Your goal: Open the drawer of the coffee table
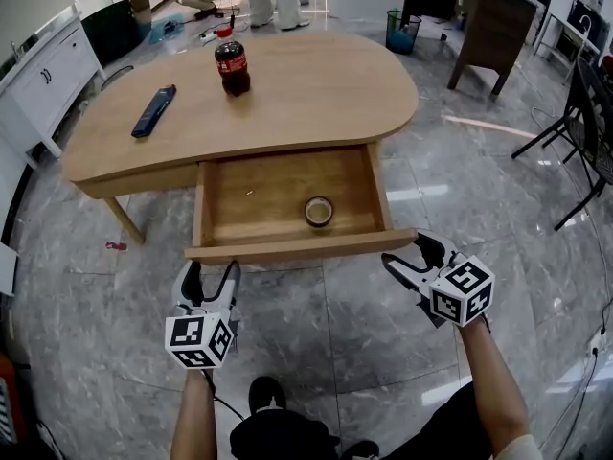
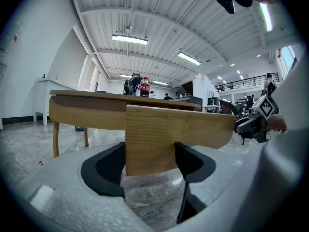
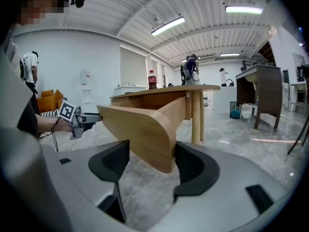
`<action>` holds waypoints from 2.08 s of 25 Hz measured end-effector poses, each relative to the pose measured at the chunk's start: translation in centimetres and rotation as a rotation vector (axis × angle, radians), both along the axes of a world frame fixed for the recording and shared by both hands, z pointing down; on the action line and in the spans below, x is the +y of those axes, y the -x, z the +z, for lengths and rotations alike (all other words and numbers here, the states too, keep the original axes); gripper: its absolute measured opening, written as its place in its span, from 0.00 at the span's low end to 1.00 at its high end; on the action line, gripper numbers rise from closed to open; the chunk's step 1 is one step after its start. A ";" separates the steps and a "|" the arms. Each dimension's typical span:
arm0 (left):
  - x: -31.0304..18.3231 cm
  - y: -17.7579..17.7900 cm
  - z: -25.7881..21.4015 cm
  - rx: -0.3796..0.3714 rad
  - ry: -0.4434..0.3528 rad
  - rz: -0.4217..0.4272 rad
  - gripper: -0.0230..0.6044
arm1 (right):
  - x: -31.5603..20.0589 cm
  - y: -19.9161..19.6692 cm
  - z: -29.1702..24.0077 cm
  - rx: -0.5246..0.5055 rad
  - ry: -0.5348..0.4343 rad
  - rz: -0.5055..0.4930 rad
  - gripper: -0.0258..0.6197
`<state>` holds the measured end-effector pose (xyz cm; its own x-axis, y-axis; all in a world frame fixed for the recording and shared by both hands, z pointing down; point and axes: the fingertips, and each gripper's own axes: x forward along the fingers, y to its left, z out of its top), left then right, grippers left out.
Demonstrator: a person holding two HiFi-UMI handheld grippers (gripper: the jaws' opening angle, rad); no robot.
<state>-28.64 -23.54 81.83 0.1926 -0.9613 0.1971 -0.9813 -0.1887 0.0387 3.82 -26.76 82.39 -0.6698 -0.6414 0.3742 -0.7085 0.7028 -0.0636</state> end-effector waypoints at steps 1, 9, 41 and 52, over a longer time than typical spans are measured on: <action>0.0 0.0 0.1 0.000 0.002 0.001 0.54 | 0.0 0.0 0.1 0.005 0.000 0.000 0.52; 0.1 0.0 0.2 0.000 -0.008 0.002 0.54 | 0.1 -0.1 0.3 0.012 -0.011 0.004 0.52; 4.9 -0.7 -14.5 -0.084 0.289 0.056 0.54 | 4.1 -2.3 -13.2 0.064 0.188 0.157 0.51; 8.8 -4.8 -33.4 -0.047 0.437 0.130 0.53 | 10.5 5.3 -30.5 -0.004 0.362 0.167 0.51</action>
<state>-23.80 -14.70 48.43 0.2872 -0.7542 0.5905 -0.9531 -0.2862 0.0981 -1.50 -16.25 51.92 -0.5693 -0.5688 0.5936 -0.8105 0.5093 -0.2893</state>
